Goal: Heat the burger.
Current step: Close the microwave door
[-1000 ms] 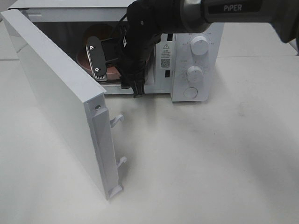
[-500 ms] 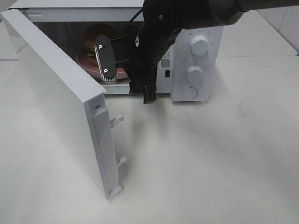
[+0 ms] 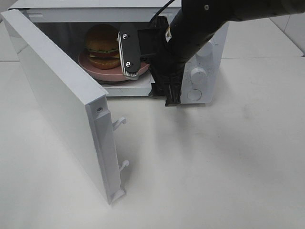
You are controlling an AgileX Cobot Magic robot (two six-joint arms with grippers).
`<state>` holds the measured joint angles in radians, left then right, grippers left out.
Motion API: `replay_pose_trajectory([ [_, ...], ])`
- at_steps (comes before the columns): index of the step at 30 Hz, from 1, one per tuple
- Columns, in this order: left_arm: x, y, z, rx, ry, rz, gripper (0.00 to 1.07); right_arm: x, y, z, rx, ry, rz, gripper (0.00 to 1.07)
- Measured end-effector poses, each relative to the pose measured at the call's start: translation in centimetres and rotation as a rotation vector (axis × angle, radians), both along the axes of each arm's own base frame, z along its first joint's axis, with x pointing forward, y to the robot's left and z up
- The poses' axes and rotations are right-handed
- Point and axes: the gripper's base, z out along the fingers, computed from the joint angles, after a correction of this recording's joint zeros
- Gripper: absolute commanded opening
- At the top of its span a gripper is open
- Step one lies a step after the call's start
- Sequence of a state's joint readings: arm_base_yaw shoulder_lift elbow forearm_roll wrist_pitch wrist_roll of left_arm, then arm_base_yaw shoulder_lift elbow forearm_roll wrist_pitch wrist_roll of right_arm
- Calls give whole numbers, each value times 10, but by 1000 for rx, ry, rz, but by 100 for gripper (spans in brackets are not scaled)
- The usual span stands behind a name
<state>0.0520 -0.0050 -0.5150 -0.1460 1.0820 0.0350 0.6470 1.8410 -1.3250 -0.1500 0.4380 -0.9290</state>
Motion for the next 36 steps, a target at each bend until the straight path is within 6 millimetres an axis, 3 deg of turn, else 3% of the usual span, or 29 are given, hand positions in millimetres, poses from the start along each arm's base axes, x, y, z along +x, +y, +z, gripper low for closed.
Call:
replay_pose_trajectory([
  [6, 0, 0, 0, 0, 0, 0, 100, -20, -17, 10, 29, 14, -50, 76],
  [13, 0, 0, 0, 0, 0, 0, 100, -50, -46, 22, 116, 66, -258, 76],
  [16, 0, 0, 0, 0, 0, 0, 100, -54, -49, 23, 125, 76, -293, 76],
  [19, 0, 0, 0, 0, 0, 0, 100, -64, -60, 25, 141, 112, -400, 76],
  [21, 0, 0, 0, 0, 0, 0, 100, -78, -75, 25, 160, 176, -593, 76],
  [27, 0, 0, 0, 0, 0, 0, 100, -92, -88, 26, 180, 238, -776, 76],
  [29, 0, 0, 0, 0, 0, 0, 100, -110, -102, 26, 196, 272, -902, 76],
  [32, 0, 0, 0, 0, 0, 0, 100, -114, -105, 26, 200, 278, -927, 76],
  [34, 0, 0, 0, 0, 0, 0, 100, -134, -120, 25, 212, 297, -1007, 76],
  [36, 0, 0, 0, 0, 0, 0, 100, -138, -124, 26, 214, 301, -1022, 76],
])
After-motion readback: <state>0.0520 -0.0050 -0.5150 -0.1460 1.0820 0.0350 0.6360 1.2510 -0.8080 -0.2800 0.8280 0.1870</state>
